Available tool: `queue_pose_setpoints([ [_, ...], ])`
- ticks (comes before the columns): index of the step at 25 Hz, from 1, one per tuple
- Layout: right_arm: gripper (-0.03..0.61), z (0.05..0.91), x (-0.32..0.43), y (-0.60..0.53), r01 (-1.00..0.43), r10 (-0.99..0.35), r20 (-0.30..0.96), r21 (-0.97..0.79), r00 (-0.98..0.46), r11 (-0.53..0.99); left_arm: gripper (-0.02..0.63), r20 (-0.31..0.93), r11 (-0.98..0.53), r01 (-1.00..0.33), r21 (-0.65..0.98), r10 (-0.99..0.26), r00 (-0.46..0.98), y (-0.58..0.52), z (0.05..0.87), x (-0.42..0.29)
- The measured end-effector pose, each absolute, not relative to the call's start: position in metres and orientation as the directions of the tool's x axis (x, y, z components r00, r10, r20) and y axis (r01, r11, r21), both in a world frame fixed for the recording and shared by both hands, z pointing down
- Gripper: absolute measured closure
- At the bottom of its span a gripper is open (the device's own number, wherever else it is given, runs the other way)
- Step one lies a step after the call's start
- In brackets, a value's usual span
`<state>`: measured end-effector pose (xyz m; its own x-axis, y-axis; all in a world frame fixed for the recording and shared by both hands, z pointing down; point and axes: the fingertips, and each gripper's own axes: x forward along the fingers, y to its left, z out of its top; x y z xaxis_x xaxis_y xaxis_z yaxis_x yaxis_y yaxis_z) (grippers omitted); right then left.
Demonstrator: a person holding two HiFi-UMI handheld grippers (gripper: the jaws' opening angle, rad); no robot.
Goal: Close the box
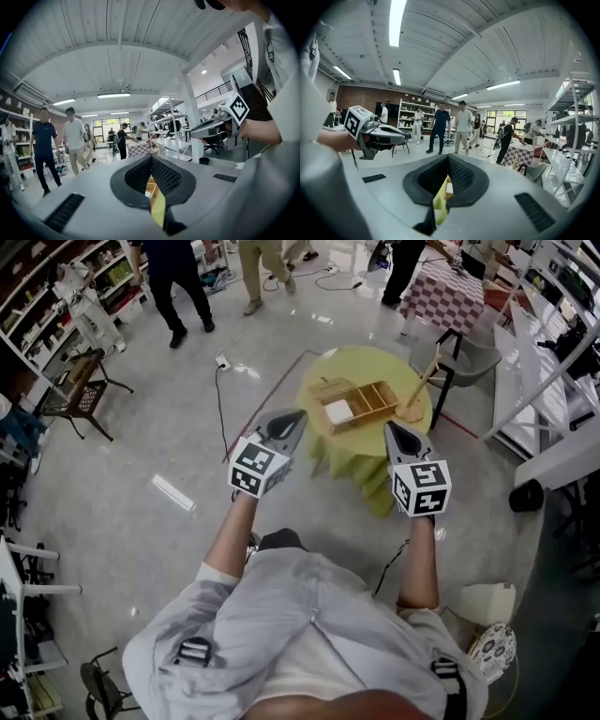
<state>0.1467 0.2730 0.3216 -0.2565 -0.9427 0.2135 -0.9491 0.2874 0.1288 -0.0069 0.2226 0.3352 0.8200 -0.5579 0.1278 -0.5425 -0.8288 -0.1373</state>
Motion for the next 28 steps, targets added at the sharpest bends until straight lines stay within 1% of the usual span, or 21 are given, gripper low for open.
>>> queue_pose_setpoints([
  [4, 0.555, 0.326, 0.162, 0.259, -0.95, -0.94, 0.218, 0.11, -0.262, 0.291, 0.586, 0.139, -0.828, -0.545, -0.129, -0.559, 0.817, 0.207, 0.342, 0.004],
  [9, 0.555, 0.341, 0.179, 0.216, -0.954, -0.94, 0.228, 0.103, -0.254, 0.283, 0.586, 0.145, -0.828, -0.547, -0.123, -0.56, 0.816, 0.161, 0.355, 0.018],
  [19, 0.555, 0.35, 0.196, 0.069, -0.952, -0.935, 0.239, 0.096, -0.262, 0.291, 0.586, 0.142, -0.833, -0.542, -0.114, -0.554, 0.821, 0.013, 0.362, 0.041],
  [28, 0.554, 0.357, 0.196, -0.045, -0.952, -0.926, 0.277, 0.095, -0.255, 0.291, 0.586, 0.169, -0.841, -0.534, -0.086, -0.54, 0.825, -0.106, 0.37, 0.042],
])
